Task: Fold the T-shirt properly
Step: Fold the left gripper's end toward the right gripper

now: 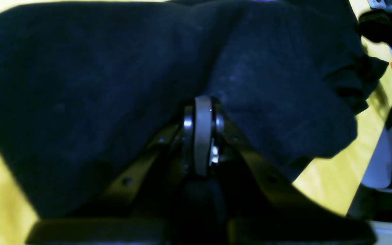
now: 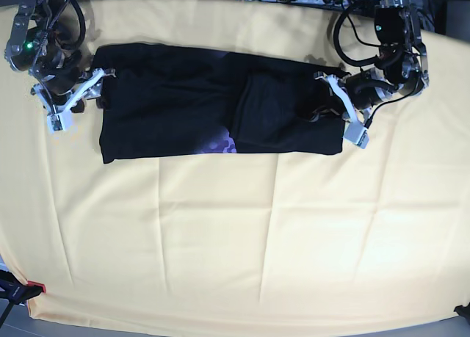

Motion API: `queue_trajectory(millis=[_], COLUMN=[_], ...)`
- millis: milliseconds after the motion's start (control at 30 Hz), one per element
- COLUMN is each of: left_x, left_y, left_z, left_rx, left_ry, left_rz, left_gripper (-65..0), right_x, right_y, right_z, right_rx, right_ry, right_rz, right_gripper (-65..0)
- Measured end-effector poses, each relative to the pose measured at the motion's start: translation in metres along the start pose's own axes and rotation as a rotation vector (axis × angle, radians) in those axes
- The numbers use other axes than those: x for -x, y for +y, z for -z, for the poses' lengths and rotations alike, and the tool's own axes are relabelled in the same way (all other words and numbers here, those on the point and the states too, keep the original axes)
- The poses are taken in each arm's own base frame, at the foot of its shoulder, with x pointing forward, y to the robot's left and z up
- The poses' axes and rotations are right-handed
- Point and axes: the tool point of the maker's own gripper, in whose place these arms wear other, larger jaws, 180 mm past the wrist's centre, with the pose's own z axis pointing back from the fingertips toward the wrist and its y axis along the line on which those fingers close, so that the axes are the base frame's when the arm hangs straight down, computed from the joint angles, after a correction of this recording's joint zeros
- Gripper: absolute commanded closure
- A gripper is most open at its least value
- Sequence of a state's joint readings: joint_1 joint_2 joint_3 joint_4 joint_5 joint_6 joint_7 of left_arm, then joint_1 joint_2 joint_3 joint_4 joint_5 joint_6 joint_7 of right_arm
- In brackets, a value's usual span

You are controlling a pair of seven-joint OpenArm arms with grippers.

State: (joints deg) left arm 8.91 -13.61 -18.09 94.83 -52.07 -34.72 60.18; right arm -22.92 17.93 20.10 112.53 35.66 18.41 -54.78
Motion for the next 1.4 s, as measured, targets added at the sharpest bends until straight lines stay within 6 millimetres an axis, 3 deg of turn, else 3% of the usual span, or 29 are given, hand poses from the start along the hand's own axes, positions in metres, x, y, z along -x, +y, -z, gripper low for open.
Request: queue_trajectory(millis=[167, 467, 567, 933, 1167, 1233, 1300, 1400], left_x=[0.001, -0.001, -0.001, 0.000, 0.001, 0.001, 0.001, 0.000], left_y=[0.007, 0.007, 0.007, 0.007, 0.007, 0.006, 0.007, 0.005], left_z=[-0.007, -0.010, -0.010, -0.010, -0.010, -0.010, -0.010, -0.010], left_rx=[-0.017, -0.009, -0.009, -0.009, -0.009, -0.008, -0.009, -0.003], left_ry=[0.020, 0.015, 0.016, 0.017, 0.021, 0.021, 0.021, 0.016], left_rz=[0.019, 0.016, 0.015, 0.014, 0.014, 0.014, 0.014, 0.010], left_gripper=[0.0, 0.0, 0.0, 0.0, 0.0, 0.0, 0.0, 0.0], right_x=[0.016, 0.024, 0.022, 0.022, 0.020, 0.019, 0.018, 0.020], right_y=[-0.013, 0.027, 0.035, 0.033, 0.070, 0.072, 0.069, 0.060], right_z=[0.003, 0.008, 0.006, 0.012, 0.023, 0.026, 0.028, 0.031], right_rx=[-0.087, -0.540, -0.599, -0.562, -0.642, -0.634, -0.615, -0.572], right_ry=[-0.004, -0.053, -0.048, -0.058, -0.060, -0.069, -0.084, -0.078], right_rz=[0.189, 0.482, 0.481, 0.420, 0.349, 0.342, 0.337, 0.329], right_gripper=[-38.2, -40.9, -40.9, -40.9, -40.7, -40.2, -34.8, -11.6])
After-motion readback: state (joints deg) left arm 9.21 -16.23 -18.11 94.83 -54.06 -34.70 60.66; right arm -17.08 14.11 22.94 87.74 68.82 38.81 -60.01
